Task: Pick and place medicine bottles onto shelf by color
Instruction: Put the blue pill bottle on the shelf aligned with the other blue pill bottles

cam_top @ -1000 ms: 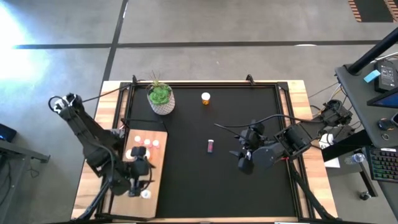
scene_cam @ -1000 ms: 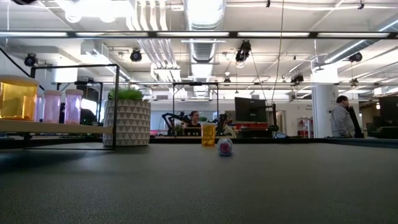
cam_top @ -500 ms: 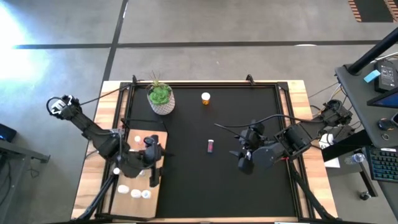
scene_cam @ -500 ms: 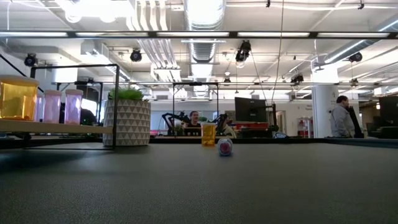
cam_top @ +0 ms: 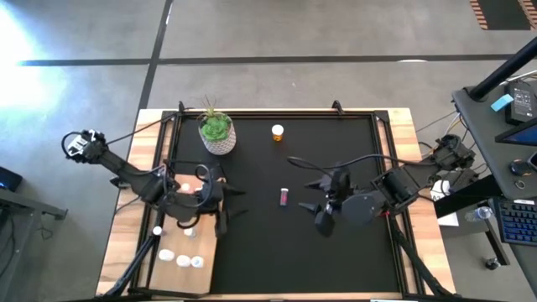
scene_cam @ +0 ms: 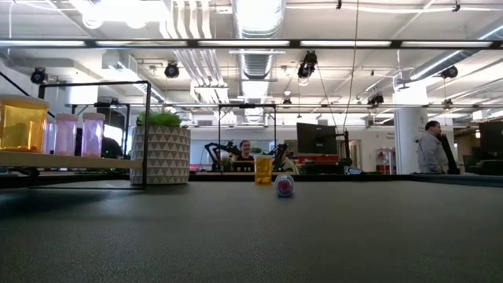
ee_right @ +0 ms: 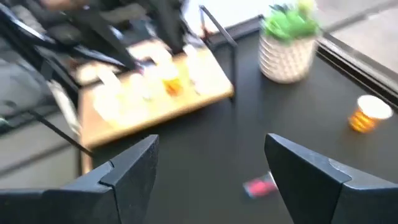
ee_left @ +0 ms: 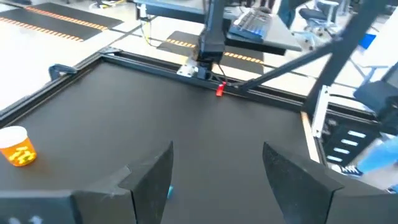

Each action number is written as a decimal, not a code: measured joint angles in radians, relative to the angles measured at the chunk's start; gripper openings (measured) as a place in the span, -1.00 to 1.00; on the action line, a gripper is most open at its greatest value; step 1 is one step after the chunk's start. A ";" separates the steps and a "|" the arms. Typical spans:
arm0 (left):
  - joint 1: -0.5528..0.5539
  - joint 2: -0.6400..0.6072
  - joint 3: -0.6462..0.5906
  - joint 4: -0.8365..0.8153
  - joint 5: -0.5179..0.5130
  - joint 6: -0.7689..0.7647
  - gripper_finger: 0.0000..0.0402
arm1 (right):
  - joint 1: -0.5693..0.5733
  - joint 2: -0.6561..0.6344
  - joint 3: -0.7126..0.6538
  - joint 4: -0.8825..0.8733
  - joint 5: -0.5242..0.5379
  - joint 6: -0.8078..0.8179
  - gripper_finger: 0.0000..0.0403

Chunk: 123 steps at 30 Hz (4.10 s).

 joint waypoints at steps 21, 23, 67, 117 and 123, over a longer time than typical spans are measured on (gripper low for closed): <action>0.212 -0.274 -0.005 -0.213 0.020 0.221 0.15 | -0.016 0.007 0.000 0.504 -0.005 -0.132 0.41; 0.214 -0.276 -0.005 -0.213 0.021 0.259 0.15 | -0.015 0.011 0.000 0.500 -0.005 -0.162 0.41; 0.259 -0.286 0.000 -0.159 0.022 0.335 0.15 | -0.328 0.452 0.000 -0.307 -0.350 0.936 0.22; 0.259 -0.299 -0.003 -0.162 0.022 0.388 0.15 | -0.359 0.698 0.000 -0.091 -0.416 0.912 -0.60; 0.259 -0.299 -0.003 -0.160 0.022 0.387 0.15 | -0.359 0.685 0.000 -0.107 -0.422 0.814 -0.64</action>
